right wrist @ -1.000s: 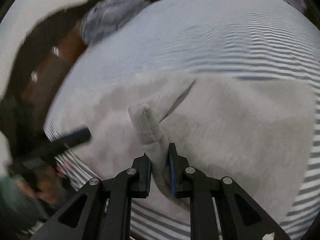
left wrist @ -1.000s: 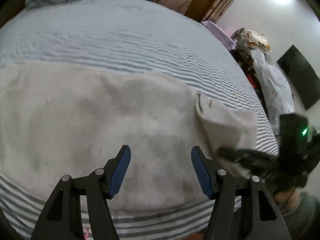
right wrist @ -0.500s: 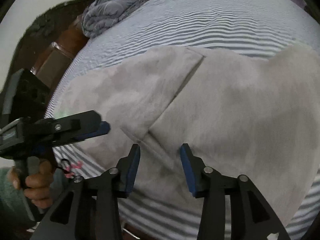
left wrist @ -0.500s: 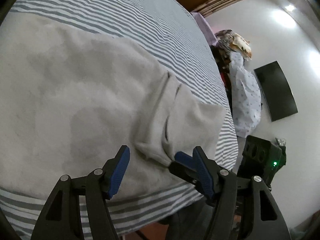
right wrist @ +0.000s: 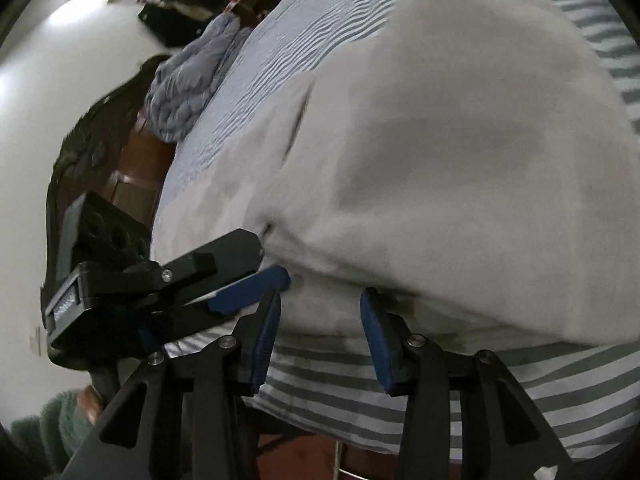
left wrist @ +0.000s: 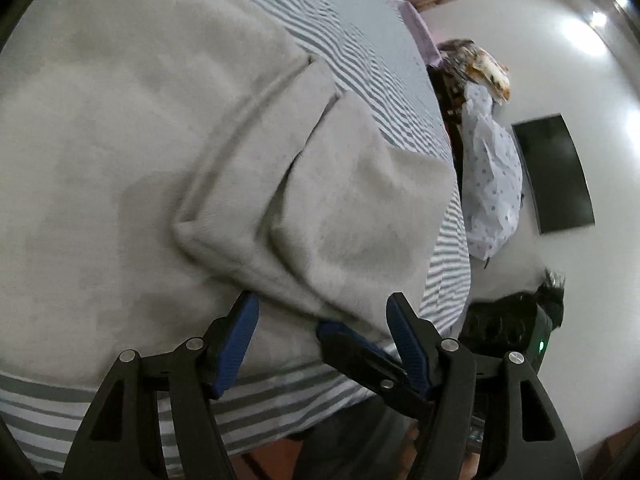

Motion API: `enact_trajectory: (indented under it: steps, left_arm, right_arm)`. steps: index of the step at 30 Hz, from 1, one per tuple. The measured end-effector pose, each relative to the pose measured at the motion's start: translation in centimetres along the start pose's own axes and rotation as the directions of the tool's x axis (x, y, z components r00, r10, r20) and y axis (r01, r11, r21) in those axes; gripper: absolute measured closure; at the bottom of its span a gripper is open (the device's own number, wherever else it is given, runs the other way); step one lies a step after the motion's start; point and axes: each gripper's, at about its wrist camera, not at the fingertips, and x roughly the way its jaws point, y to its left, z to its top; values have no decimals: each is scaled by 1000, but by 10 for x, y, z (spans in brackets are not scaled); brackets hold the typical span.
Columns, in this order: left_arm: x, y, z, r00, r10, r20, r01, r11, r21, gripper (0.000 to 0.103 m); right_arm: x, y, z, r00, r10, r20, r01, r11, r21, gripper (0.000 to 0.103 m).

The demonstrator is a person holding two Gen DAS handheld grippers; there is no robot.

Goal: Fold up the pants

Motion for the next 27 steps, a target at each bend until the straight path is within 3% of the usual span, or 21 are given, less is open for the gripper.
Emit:
enact_trajectory:
  steps: [5,8,10,12,15,21,27]
  left_arm:
    - [8,3,11,998,2,60,4,996,-85,36]
    - [7,3,12,993,26,112,-13,994,-108,36]
    - [7,2,13,986,49,158,-30,992,-119,45]
    - [4,0,15,970,119,210,-98,990,-105,77]
    - [3,1,20,968,137,211,-119,988,-95,86]
    - [-3,-11,15,965,132,225,-133,991,-9,87]
    - [-33,-25,17,959,101,266,-117,992,43,88]
  right_arm:
    - [-29,-41,6,995,-2,99,-15,986,168,63]
    - [-42,-71,6,986,20,166,-71,949,307,65]
    - [-46,-90,1,977,64,202,-142,907,398,69]
    - [-48,-100,-2,969,88,233,-188,870,455,69]
    - [-45,-103,-3,964,107,242,-217,843,492,71]
    - [-51,-106,-2,975,72,212,-166,868,469,88]
    - [-54,-85,5,978,85,193,-158,901,404,90]
